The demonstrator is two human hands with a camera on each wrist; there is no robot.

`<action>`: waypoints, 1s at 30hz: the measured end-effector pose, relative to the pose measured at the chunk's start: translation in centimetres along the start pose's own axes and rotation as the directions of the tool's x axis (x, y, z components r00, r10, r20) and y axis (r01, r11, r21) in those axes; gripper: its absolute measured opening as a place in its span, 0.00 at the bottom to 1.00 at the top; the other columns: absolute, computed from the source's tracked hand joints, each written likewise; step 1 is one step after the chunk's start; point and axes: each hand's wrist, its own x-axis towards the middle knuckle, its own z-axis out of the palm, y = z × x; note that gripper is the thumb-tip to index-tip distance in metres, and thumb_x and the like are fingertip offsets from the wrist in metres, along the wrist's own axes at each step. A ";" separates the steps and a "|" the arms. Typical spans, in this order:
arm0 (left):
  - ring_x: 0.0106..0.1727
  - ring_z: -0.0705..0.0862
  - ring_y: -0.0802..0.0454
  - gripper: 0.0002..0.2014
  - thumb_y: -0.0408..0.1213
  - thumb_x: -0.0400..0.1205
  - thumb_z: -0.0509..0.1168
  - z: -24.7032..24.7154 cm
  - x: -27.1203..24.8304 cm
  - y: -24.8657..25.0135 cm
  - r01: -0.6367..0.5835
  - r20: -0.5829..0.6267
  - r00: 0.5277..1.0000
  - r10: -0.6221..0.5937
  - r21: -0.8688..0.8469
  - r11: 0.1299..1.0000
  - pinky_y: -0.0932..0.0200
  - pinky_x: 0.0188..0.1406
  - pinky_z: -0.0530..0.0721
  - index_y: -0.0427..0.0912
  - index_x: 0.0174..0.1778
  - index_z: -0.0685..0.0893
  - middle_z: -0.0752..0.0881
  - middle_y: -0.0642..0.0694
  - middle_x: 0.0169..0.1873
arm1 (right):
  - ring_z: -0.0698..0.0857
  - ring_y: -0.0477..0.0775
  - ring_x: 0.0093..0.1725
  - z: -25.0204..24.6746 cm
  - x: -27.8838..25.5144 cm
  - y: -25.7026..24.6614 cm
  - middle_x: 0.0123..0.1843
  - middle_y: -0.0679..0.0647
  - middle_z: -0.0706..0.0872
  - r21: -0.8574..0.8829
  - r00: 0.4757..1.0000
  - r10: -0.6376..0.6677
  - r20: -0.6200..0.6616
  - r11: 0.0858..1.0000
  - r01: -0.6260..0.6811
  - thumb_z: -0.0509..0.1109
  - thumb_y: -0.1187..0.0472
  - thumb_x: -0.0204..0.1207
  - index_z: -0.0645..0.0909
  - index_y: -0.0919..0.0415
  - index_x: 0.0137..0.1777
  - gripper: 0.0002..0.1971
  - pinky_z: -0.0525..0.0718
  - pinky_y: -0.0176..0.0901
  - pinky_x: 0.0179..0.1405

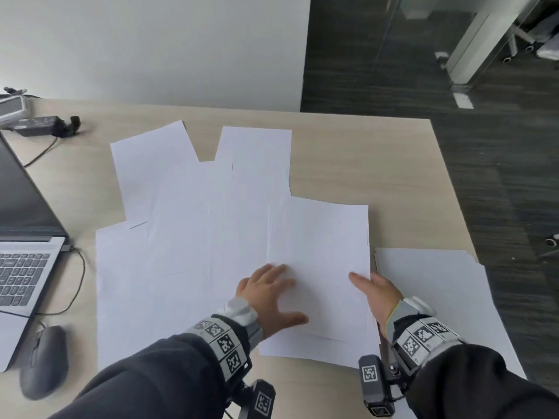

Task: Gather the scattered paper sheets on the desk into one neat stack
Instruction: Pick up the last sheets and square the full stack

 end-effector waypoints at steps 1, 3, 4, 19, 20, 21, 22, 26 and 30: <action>0.89 0.45 0.56 0.40 0.75 0.76 0.60 -0.2 0.2 -0.2 0.027 -0.044 0.999 -0.028 -0.018 0.999 0.44 0.87 0.49 0.65 0.83 0.64 0.51 0.62 0.88 | 0.87 0.68 0.58 0.1 0.4 0.5 0.57 0.63 0.90 -0.040 1.000 -0.017 -0.005 0.999 0.017 0.73 0.56 0.76 0.86 0.58 0.48 0.06 0.81 0.65 0.69; 0.89 0.45 0.54 0.36 0.69 0.81 0.58 -0.9 0.9 -0.9 0.124 -0.147 0.980 -0.132 -0.063 0.990 0.41 0.86 0.51 0.65 0.85 0.60 0.49 0.59 0.89 | 0.88 0.74 0.53 -0.1 1.1 1.4 0.54 0.72 0.88 -0.096 1.000 -0.025 -0.018 0.995 0.023 0.73 0.58 0.68 0.86 0.63 0.49 0.12 0.82 0.72 0.61; 0.89 0.43 0.52 0.36 0.67 0.82 0.58 -1.1 1.5 -1.4 0.187 -0.178 0.964 -0.200 -0.087 0.979 0.40 0.86 0.52 0.64 0.86 0.56 0.46 0.58 0.89 | 0.89 0.73 0.48 -0.3 1.9 2.3 0.55 0.74 0.86 -0.096 0.999 -0.030 -0.012 0.995 0.029 0.72 0.55 0.64 0.85 0.66 0.50 0.17 0.82 0.73 0.60; 0.89 0.43 0.48 0.54 0.78 0.67 0.64 -1.2 2.9 -6.1 0.397 -0.225 0.888 -0.401 -0.062 0.916 0.42 0.86 0.55 0.63 0.86 0.51 0.45 0.55 0.89 | 0.84 0.61 0.46 -2.8 0.4 0.2 0.44 0.55 0.88 0.015 0.984 -0.064 -0.169 0.998 0.067 0.65 0.67 0.79 0.83 0.50 0.46 0.11 0.83 0.55 0.57; 0.89 0.46 0.49 0.50 0.76 0.69 0.65 -1.4 2.8 -6.4 0.389 -0.236 0.887 -0.396 -0.078 0.918 0.42 0.85 0.57 0.63 0.85 0.54 0.48 0.56 0.89 | 0.83 0.61 0.46 -2.8 0.3 0.3 0.43 0.54 0.88 0.016 0.984 -0.066 -0.167 0.997 0.070 0.65 0.67 0.80 0.83 0.50 0.47 0.10 0.83 0.54 0.56; 0.89 0.48 0.50 0.47 0.73 0.71 0.66 -1.7 2.7 -6.6 0.386 -0.234 0.887 -0.399 -0.100 0.917 0.42 0.85 0.57 0.62 0.85 0.57 0.50 0.58 0.89 | 0.84 0.61 0.46 -2.8 0.4 0.5 0.43 0.53 0.88 0.021 0.983 -0.068 -0.168 0.997 0.072 0.65 0.67 0.80 0.83 0.51 0.49 0.10 0.83 0.54 0.57; 0.89 0.50 0.51 0.44 0.70 0.75 0.66 -2.0 2.6 -6.9 0.382 -0.229 0.887 -0.401 -0.123 0.916 0.43 0.86 0.57 0.60 0.85 0.60 0.52 0.59 0.88 | 0.84 0.61 0.47 -2.8 0.2 0.6 0.44 0.52 0.88 0.018 0.983 -0.070 -0.170 0.997 0.074 0.65 0.67 0.80 0.83 0.53 0.52 0.10 0.83 0.55 0.58; 0.84 0.66 0.50 0.37 0.65 0.79 0.66 -2.7 2.1 -7.0 0.311 -0.288 0.878 -0.382 -0.264 0.913 0.47 0.83 0.65 0.52 0.82 0.72 0.71 0.53 0.83 | 0.84 0.57 0.45 -2.9 -0.1 1.0 0.45 0.49 0.88 0.049 0.986 -0.071 -0.152 0.996 0.080 0.63 0.70 0.81 0.82 0.56 0.58 0.12 0.81 0.50 0.53; 0.82 0.70 0.52 0.36 0.64 0.77 0.70 -2.5 1.2 -3.8 0.170 -0.340 0.896 -0.284 -0.329 0.929 0.50 0.83 0.66 0.52 0.80 0.75 0.75 0.54 0.80 | 0.86 0.59 0.47 -2.9 -0.4 1.7 0.46 0.50 0.89 0.075 0.991 -0.062 -0.120 0.995 0.071 0.62 0.72 0.81 0.83 0.58 0.58 0.13 0.83 0.56 0.61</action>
